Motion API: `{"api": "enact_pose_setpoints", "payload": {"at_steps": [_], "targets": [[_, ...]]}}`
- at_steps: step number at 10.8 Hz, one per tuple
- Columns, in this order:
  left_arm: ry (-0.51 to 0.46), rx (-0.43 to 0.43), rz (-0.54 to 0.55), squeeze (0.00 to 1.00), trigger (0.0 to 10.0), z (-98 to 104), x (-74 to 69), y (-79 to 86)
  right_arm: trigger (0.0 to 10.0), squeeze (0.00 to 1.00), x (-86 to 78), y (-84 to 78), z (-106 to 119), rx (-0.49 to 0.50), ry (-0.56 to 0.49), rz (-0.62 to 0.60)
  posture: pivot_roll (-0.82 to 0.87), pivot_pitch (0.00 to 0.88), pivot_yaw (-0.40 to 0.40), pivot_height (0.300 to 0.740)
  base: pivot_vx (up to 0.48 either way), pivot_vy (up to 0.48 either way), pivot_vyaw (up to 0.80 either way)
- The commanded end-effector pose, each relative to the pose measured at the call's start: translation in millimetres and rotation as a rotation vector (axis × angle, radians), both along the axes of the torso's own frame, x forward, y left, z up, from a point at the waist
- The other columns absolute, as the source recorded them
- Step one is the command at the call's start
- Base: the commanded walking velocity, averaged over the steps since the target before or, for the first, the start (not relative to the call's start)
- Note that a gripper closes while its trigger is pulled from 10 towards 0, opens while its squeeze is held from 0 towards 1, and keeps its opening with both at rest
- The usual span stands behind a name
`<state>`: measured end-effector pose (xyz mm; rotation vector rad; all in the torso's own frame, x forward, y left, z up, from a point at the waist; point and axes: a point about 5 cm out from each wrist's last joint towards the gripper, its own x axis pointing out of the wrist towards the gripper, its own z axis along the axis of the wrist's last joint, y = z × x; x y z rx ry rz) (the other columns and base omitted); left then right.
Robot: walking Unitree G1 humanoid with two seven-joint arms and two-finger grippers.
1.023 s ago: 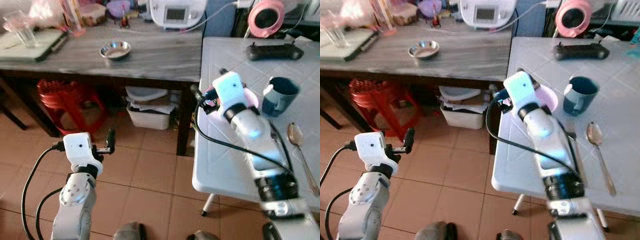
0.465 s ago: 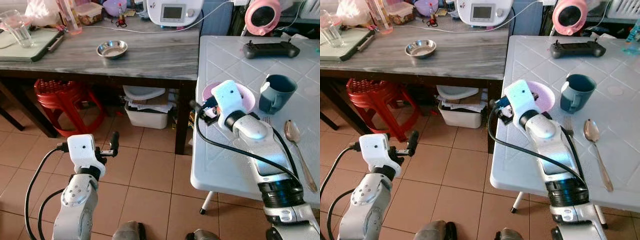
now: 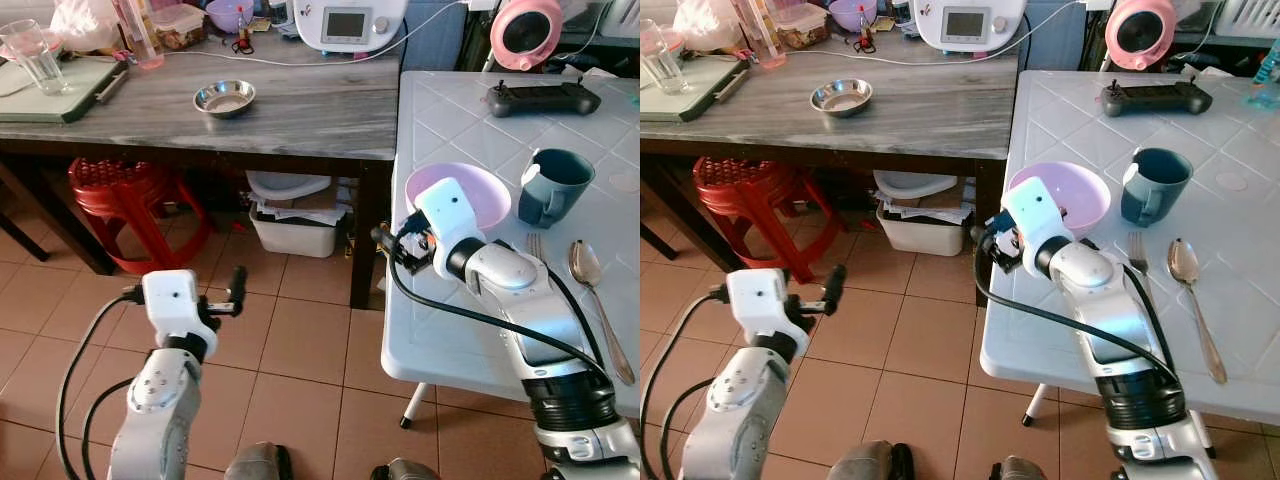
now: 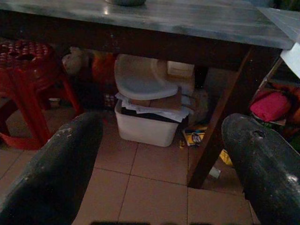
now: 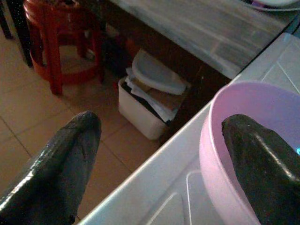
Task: Setting the table
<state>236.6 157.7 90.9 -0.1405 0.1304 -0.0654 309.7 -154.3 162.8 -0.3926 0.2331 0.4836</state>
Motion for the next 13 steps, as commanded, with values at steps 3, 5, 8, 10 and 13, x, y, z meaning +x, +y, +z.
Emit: {"api": "enact_pose_setpoints", "payload": {"at_steps": [3,5,8,10,13], "targets": [[0.016,0.004,-0.005,0.00,10.0,-1,-2.6,2.4,10.0,0.00,2.4,-6.4,-1,-0.056,0.017,-0.004,0.00,0.078,0.065,0.740,0.000,0.000,0.00],[0.020,0.003,-0.009,0.00,10.0,-2,-3.4,1.4,10.0,0.00,9.1,-14.9,1,-0.099,0.020,-0.013,0.00,0.081,0.063,0.740,0.000,0.000,0.00],[0.021,-0.003,-0.004,0.00,10.0,-2,-5.0,0.4,0.0,0.00,16.2,-22.9,-3,-0.152,0.073,0.017,0.00,0.095,0.053,0.740,0.000,0.000,0.00],[0.026,-0.003,-0.003,0.00,10.0,-3,-6.2,0.3,0.0,0.00,17.0,-25.6,-9,-0.185,0.098,0.049,0.01,0.095,0.058,0.740,0.000,0.000,0.00],[0.020,0.010,-0.008,0.00,10.0,0,-2.5,4.2,0.0,0.00,18.5,-29.7,-16,-0.211,0.116,0.071,0.03,0.093,0.071,0.740,0.000,0.000,0.00]]}}
